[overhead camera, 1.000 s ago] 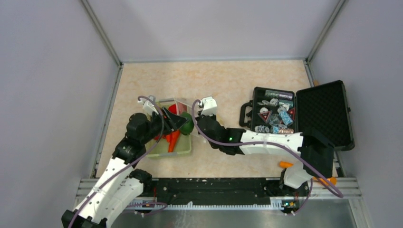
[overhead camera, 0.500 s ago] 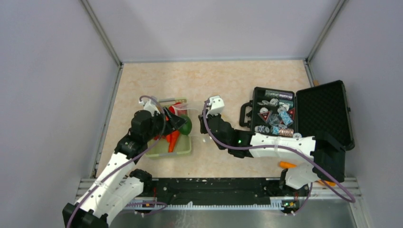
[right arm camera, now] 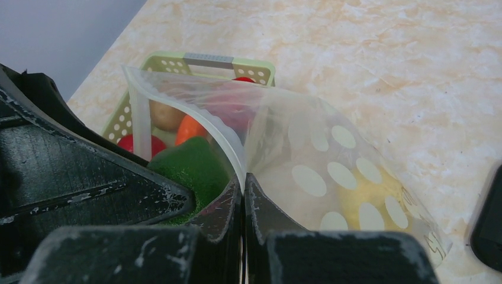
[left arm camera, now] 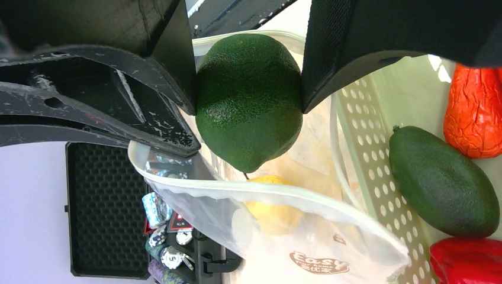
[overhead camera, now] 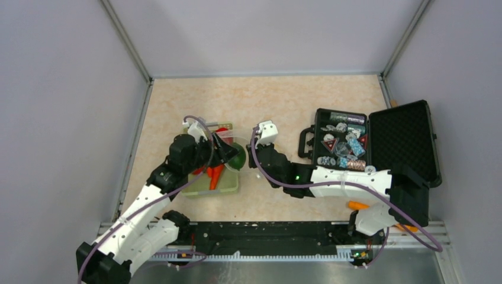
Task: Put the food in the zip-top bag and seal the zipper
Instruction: Place the fake fruit in the zipper food storage bag.
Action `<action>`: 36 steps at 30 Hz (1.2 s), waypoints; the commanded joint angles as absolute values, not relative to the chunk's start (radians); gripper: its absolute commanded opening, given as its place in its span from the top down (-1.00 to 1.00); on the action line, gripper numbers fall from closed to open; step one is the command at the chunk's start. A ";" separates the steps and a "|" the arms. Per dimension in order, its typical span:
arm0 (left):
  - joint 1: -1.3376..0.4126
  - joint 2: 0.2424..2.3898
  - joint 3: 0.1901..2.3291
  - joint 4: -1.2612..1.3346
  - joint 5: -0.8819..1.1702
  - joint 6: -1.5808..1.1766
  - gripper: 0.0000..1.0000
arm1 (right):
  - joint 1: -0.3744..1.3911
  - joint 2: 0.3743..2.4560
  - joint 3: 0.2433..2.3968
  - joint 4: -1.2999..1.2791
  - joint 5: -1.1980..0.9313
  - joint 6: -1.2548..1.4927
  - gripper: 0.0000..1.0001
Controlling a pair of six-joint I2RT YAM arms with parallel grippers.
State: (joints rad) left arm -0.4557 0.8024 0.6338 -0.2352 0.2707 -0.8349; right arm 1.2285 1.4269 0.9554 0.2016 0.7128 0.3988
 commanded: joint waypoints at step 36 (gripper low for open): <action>-0.641 0.750 0.753 -0.296 -0.021 -0.681 -0.56 | 1.202 1.351 0.944 0.135 0.708 0.562 1.00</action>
